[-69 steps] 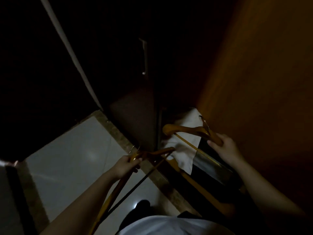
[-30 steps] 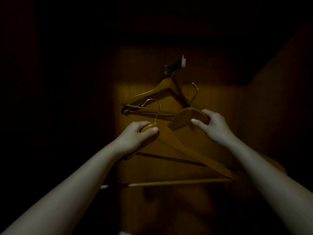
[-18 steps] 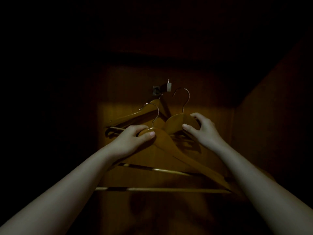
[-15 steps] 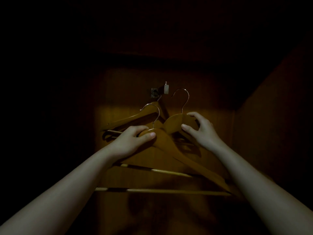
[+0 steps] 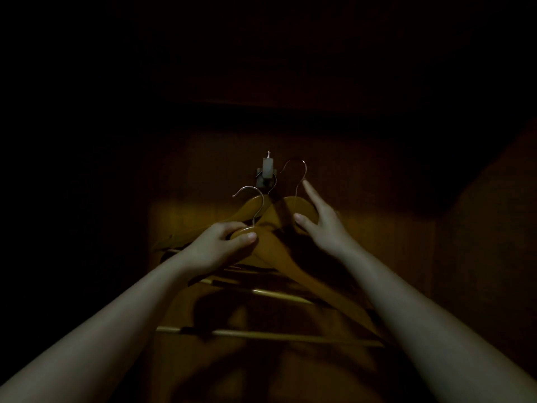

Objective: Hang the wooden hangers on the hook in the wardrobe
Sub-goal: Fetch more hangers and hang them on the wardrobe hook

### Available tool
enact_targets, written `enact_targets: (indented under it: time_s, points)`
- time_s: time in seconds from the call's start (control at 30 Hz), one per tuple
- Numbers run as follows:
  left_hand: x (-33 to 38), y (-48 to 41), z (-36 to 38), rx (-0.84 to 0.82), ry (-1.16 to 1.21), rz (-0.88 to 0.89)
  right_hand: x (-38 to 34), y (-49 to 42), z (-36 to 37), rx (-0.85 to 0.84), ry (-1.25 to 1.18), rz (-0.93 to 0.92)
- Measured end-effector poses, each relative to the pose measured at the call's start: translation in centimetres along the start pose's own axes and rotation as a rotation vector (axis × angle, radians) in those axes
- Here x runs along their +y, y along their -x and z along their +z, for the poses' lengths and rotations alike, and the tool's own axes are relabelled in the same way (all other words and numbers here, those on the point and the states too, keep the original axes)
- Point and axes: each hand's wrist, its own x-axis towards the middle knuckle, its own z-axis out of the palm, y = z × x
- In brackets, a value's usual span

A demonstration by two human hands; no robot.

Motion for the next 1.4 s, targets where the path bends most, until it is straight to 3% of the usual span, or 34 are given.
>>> enact_targets:
  time_s: [0.7,1.07,1.17,1.23,1.33,1.4]
  points:
    - [-3.3,-2.0,-1.0,0.038,-0.008,-0.126,1.9,-5.9,4.6,-0.195,0.094,0.100]
    - [-1.9,0.1,-0.2,0.092,-0.038,-0.107,1.8,-4.4,5.3,-0.148,0.181,0.169]
    - [-1.4,1.0,0.0,0.121,-0.035,-0.094,1.8,-2.7,4.6,-0.076,0.360,0.054]
    - [-1.0,1.6,0.0,0.128,-0.035,-0.090,1.2,-1.3,4.1,-0.017,0.266,-0.032]
    - [-0.7,2.2,0.2,0.095,-0.051,-0.075,-0.4,1.3,3.4,-0.147,0.033,-0.102]
    - [-0.5,2.3,0.4,0.075,-0.044,-0.061,-1.2,3.4,3.0,-0.288,0.062,-0.140]
